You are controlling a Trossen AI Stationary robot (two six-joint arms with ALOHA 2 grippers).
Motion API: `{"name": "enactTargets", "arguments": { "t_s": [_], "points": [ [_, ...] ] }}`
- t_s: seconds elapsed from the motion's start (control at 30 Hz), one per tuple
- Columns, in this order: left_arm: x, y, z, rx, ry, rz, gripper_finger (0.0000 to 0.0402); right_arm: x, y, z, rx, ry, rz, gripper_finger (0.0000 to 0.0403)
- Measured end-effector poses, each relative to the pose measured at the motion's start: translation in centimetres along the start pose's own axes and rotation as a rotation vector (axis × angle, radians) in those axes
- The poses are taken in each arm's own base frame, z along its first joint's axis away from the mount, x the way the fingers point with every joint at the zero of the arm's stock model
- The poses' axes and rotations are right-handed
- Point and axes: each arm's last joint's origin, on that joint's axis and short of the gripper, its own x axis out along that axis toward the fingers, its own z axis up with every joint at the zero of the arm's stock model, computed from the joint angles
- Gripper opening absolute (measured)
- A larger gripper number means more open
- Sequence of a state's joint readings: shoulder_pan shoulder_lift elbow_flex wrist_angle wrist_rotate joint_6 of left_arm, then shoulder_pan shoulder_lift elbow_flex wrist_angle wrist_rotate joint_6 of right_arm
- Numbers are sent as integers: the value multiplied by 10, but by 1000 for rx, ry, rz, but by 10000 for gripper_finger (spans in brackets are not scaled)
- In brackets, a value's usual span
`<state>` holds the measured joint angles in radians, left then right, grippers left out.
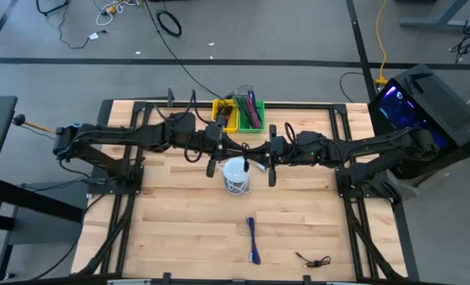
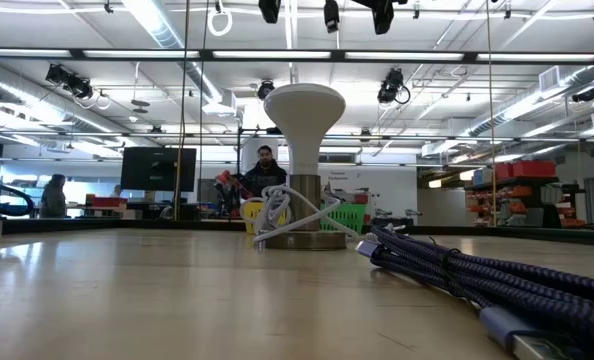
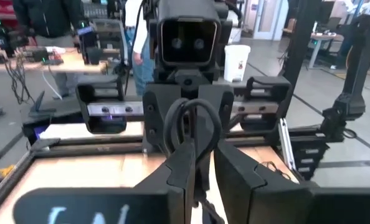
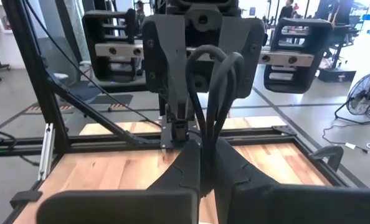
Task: Pick & Place USB Port
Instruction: Put the black charger cable into the yellow bin
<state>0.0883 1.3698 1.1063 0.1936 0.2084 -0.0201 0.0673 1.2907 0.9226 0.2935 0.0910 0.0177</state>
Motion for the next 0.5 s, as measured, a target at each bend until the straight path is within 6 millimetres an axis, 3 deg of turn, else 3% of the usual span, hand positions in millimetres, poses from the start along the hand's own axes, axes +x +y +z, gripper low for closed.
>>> {"name": "enactTargets", "arguments": {
  "t_s": [0.17,0.3,0.5],
  "points": [
    [8,2,-2,28,-33,14,59,0,0,0,0,3,-4,10],
    [8,3,-3,26,-35,26,13,0,0,-1,7,14,-3,10],
    [8,5,-3,32,-38,50,6,0,0,-2,16,19,-5,12]
  ]
}}
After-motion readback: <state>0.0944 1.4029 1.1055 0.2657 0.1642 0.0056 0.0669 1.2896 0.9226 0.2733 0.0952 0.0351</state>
